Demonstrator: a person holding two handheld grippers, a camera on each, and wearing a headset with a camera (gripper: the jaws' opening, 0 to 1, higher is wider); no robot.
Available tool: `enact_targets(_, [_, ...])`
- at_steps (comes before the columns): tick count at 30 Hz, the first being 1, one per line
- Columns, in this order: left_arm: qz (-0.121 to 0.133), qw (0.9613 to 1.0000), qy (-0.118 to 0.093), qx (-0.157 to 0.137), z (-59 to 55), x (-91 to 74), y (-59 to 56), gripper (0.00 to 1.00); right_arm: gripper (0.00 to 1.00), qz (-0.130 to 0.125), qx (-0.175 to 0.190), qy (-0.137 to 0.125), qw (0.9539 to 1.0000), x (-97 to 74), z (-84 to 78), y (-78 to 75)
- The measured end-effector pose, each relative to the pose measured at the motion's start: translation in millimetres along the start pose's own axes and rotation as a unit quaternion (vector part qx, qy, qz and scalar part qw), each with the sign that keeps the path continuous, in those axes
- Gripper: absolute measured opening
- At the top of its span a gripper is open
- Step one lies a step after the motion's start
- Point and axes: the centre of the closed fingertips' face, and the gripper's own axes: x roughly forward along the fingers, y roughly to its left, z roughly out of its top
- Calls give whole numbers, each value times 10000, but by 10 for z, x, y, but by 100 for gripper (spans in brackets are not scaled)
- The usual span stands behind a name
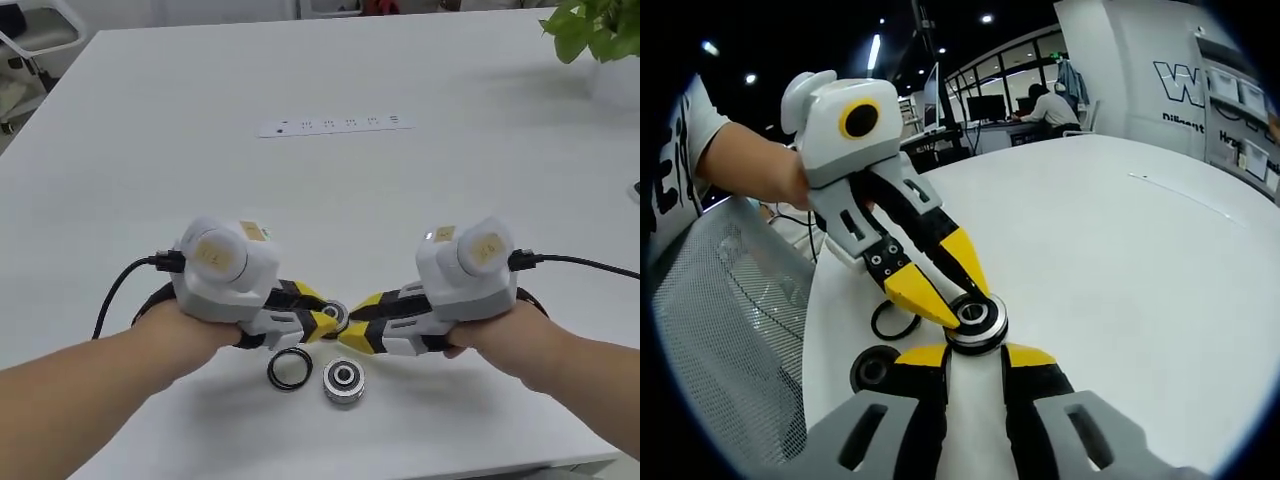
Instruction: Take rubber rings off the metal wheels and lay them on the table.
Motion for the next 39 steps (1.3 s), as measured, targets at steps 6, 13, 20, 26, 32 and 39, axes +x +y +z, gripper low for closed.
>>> enact_targets(6, [5, 9999, 18, 104, 2, 6, -15, 14, 16, -37, -17, -29, 10000, 9, 10, -12])
enact_targets(13, [38, 10000, 19, 74, 2, 8, -12, 14, 12, -39, -14, 27, 10000, -15, -12, -16])
enact_targets(20, [74, 10000, 11, 36, -5, 8, -12, 14, 0, -17, 131, 67, 9999, -33, -45, -11])
enact_targets(26, [123, 9998, 20, 147, -14, 7, -15, 13, 0, -16, 556, -71, 9984, -49, -35, -29])
enact_targets(32, [151, 9997, 23, 172, -20, 8, -13, 13, 0, -62, 876, -202, 9959, -88, -15, -73])
enact_targets(39, [183, 9997, 32, 169, -25, 4, -23, 12, 0, -120, 1207, -431, 9917, -113, 52, -113])
